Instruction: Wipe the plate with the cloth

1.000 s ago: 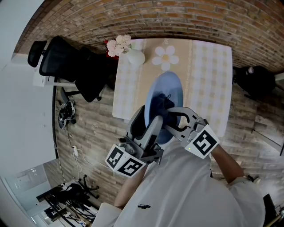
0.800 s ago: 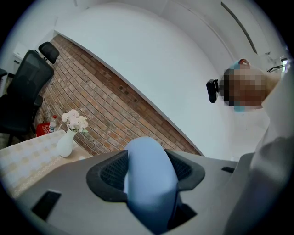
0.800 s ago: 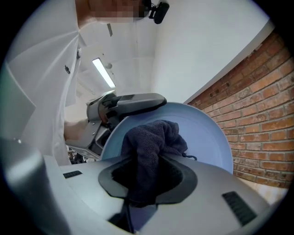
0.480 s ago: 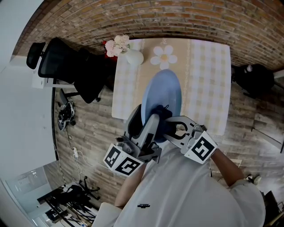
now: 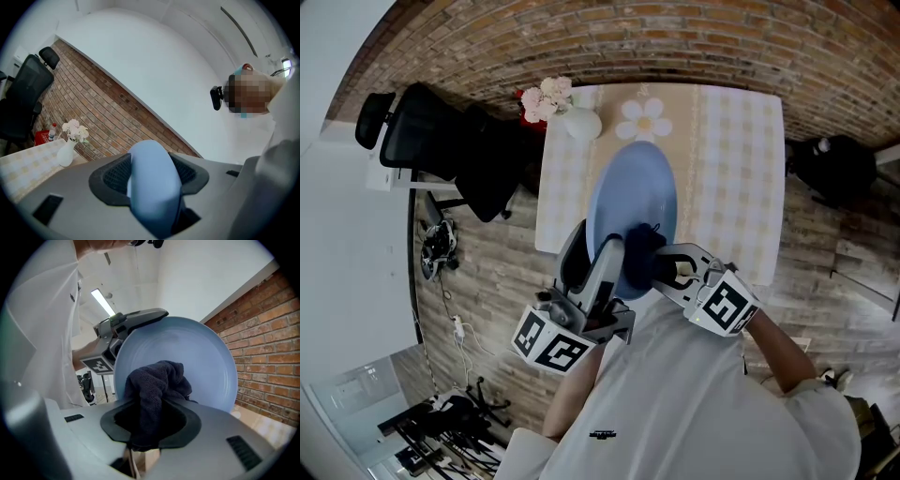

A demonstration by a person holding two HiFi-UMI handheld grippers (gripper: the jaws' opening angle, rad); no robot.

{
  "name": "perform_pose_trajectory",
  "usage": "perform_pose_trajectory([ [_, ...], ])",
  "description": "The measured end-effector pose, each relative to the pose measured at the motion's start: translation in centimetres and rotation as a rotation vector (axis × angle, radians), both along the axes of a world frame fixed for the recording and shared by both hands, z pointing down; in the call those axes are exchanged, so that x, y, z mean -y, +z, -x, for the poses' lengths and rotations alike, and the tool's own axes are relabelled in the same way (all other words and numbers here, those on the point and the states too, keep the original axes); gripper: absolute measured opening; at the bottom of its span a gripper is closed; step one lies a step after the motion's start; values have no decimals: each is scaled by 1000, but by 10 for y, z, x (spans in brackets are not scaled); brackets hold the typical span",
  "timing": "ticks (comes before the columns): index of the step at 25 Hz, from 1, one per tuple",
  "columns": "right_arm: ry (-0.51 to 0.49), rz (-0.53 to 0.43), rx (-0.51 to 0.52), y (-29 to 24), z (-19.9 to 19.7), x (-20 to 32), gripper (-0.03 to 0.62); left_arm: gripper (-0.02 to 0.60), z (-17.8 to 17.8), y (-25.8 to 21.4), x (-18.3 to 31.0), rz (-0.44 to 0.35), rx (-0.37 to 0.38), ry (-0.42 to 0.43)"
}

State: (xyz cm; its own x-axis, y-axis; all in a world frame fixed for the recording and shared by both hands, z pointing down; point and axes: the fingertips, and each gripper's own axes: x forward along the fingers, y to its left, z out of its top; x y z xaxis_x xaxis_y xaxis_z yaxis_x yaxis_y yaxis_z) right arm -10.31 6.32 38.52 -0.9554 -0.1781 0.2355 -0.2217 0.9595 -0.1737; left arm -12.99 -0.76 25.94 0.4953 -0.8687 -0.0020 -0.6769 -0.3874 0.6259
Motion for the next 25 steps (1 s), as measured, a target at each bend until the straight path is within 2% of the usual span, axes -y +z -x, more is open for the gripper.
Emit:
perform_pose_trajectory([
  [10, 82, -6, -120, 37, -14, 39, 126, 249, 0, -2, 0, -6, 4, -10],
  [25, 214, -33, -177, 50, -26, 93, 126, 250, -8, 5, 4, 8, 16, 14],
])
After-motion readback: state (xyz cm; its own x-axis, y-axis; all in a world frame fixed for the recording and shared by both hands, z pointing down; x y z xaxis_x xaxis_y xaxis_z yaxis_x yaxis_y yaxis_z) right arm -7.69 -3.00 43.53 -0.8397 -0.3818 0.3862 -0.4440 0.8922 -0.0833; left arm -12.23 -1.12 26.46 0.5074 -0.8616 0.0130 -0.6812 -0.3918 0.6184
